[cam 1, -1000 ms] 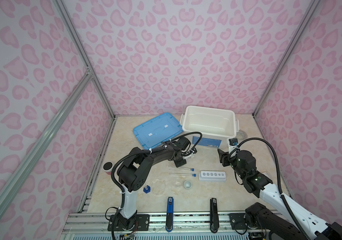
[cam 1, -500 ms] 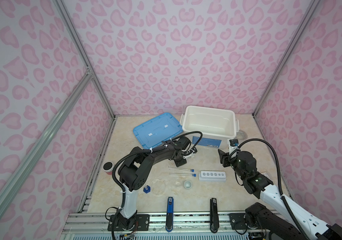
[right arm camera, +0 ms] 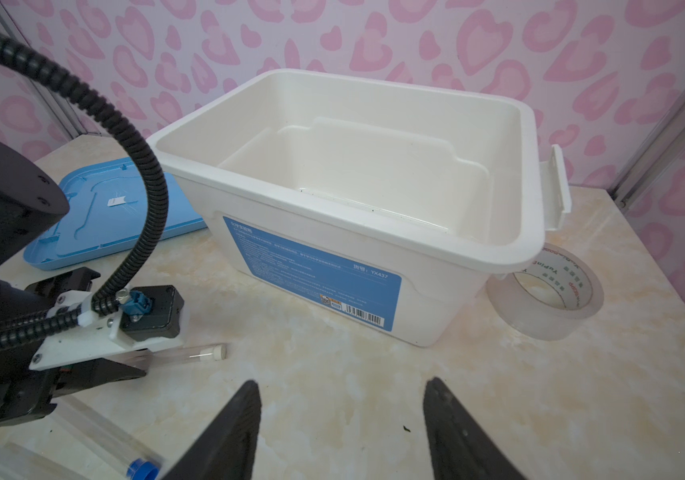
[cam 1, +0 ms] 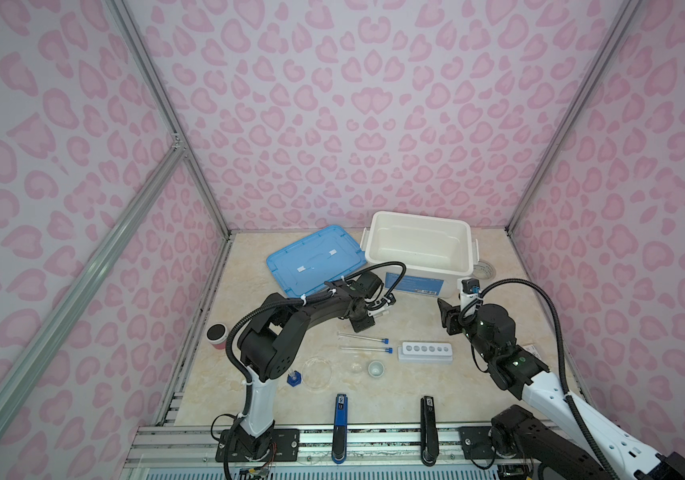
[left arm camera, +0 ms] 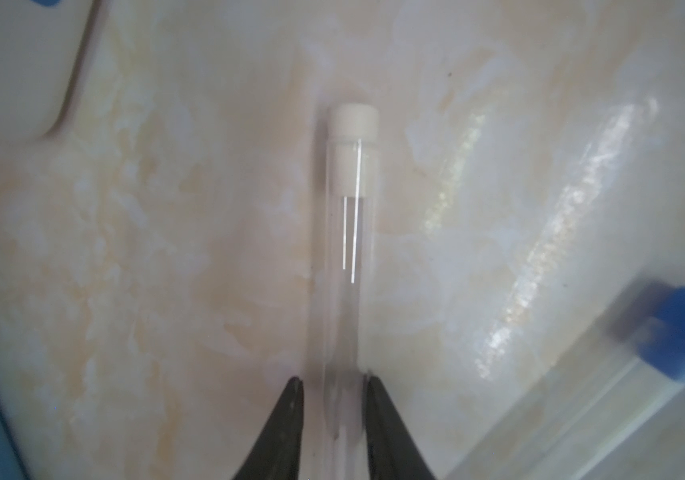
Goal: Organize the chemistry lab equipment
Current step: 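Lift the white-capped test tube with the left gripper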
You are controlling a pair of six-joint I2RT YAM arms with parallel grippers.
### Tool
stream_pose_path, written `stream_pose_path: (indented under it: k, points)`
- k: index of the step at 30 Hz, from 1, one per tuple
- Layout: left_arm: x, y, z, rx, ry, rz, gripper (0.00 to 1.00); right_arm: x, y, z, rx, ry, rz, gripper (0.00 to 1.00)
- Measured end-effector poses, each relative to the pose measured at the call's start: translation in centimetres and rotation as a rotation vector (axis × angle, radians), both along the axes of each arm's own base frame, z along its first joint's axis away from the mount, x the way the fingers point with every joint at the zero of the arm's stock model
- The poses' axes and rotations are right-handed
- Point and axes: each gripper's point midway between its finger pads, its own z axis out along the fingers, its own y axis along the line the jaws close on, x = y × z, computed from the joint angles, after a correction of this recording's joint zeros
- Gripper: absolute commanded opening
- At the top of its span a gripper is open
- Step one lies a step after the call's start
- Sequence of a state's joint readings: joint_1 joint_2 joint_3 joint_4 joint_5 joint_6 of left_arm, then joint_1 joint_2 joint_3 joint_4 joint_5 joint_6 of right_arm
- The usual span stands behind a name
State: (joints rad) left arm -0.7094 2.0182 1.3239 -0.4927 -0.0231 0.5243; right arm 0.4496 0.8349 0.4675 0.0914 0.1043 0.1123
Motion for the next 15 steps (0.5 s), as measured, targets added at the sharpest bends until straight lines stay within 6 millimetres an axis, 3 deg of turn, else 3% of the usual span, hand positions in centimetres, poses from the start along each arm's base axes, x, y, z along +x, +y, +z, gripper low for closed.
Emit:
stream_pose_path:
  k: [9,15]
  points:
    - [-0.17,-0.20,0.08,0.004,0.005,-0.007,0.13,0.00,0.00,-0.01,0.000,0.000,0.000,0.62]
    - [-0.09,-0.28,0.59,-0.005,-0.004,-0.008,0.11,-0.05,-0.02,0.00,0.001,0.001,-0.001,0.64]
